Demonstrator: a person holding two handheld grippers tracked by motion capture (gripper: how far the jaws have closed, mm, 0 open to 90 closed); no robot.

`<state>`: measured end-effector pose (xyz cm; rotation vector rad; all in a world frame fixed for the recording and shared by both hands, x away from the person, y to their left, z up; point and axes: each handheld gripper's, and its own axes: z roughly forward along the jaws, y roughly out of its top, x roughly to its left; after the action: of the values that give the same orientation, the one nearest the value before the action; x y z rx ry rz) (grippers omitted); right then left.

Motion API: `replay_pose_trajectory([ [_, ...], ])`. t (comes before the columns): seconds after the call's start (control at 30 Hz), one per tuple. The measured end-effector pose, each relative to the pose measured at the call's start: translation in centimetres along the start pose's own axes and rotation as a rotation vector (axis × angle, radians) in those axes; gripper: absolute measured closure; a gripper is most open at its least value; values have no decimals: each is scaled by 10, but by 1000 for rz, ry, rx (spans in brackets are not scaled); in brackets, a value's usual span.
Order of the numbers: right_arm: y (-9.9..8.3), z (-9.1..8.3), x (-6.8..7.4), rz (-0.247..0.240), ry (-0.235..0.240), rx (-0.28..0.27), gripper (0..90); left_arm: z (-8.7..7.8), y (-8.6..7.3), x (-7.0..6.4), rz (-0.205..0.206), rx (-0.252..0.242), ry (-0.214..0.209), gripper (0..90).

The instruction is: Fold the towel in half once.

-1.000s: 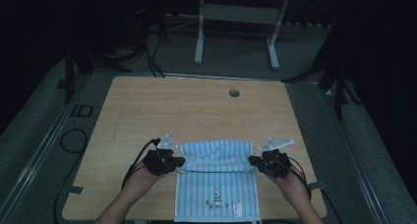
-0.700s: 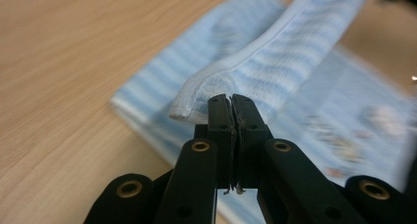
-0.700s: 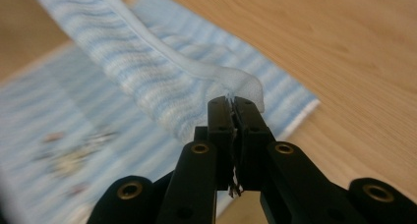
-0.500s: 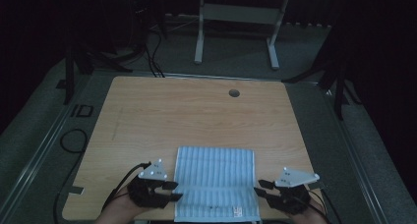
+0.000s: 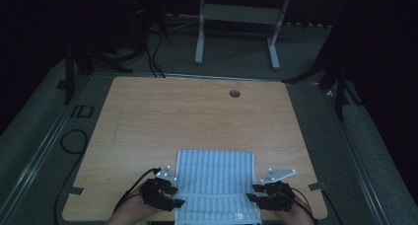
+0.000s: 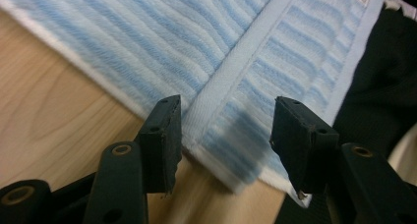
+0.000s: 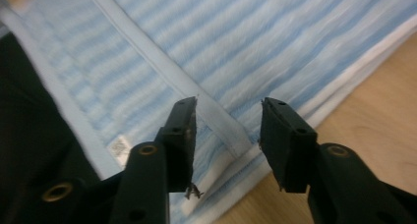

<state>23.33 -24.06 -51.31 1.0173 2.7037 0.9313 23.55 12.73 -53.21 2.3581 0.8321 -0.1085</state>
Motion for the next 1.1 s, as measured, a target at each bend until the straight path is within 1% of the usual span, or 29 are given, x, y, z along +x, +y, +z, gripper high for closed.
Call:
replay_pose_trajectory([
  [0.03,-2,12,-1,2,20,44,563,0,0,0,-2,-1,8,504],
  [0.07,-3,16,-2,-1,16,60,597,0,0,1,-2,-2,19,526],
  [0.1,-4,18,-1,-6,12,73,640,1,0,1,0,-5,29,582],
  [0.13,-4,19,-1,-10,13,72,692,0,0,0,1,-5,40,629],
  [0.17,-4,19,-1,-10,13,72,692,0,0,0,1,-5,40,729],
  [0.2,-4,18,-1,-11,17,74,692,0,0,0,1,-5,40,729],
  [0.23,-1,14,0,-19,17,66,819,0,1,-2,-2,-13,30,887],
  [0.27,0,12,1,-24,18,58,823,0,2,-3,-9,-26,34,893],
  [0.3,2,9,1,-28,14,47,826,-1,4,-4,5,-25,24,895],
  [0.4,8,-1,-1,-25,8,11,828,-3,7,-8,14,-38,10,898],
  [0.43,10,-4,-1,-22,5,-1,828,-6,8,-8,-1,-56,10,899],
  [0.47,12,-8,-3,-21,6,-12,829,-9,10,-8,-1,-69,-6,899],
  [0.53,16,-16,-4,-21,5,-38,829,-17,12,-10,-5,-99,13,900],
  [0.57,17,-20,-3,-23,0,-53,829,-20,13,-12,12,-89,13,899],
  [0.6,18,-24,-3,-26,0,-60,829,-20,14,-14,29,-72,46,896],
  [0.63,18,-27,-3,-27,-5,-67,829,-19,14,-15,30,-68,102,894],
  [0.67,18,-29,-2,-24,-9,-71,829,-17,14,-14,22,-64,104,859],
  [0.7,18,-29,-3,-25,-8,-69,829,-14,14,-13,27,-46,87,736],
  [0.73,17,-29,-3,-26,-8,-67,829,-11,13,-14,36,-29,116,666],
  [0.77,16,-28,-4,-23,-9,-63,829,-7,12,-15,45,-9,122,631],
  [0.8,15,-26,-4,-18,-7,-60,829,-2,12,-16,64,11,96,594],
  [0.83,14,-25,-5,-15,-5,-55,829,1,11,-18,84,23,96,582],
  [0.87,13,-24,-5,-14,-7,-52,829,5,11,-20,95,45,104,581],
  [0.9,13,-23,-5,-11,-9,-49,829,9,11,-21,108,57,96,581],
  [0.97,11,-21,-6,-12,-6,-46,829,15,10,-25,134,76,109,581],
  [1.0,11,-20,-6,-6,-7,-46,829,16,9,-26,156,76,118,581],
  [1.1,10,-18,-6,-8,-12,-36,829,17,9,-32,195,75,157,584],
])
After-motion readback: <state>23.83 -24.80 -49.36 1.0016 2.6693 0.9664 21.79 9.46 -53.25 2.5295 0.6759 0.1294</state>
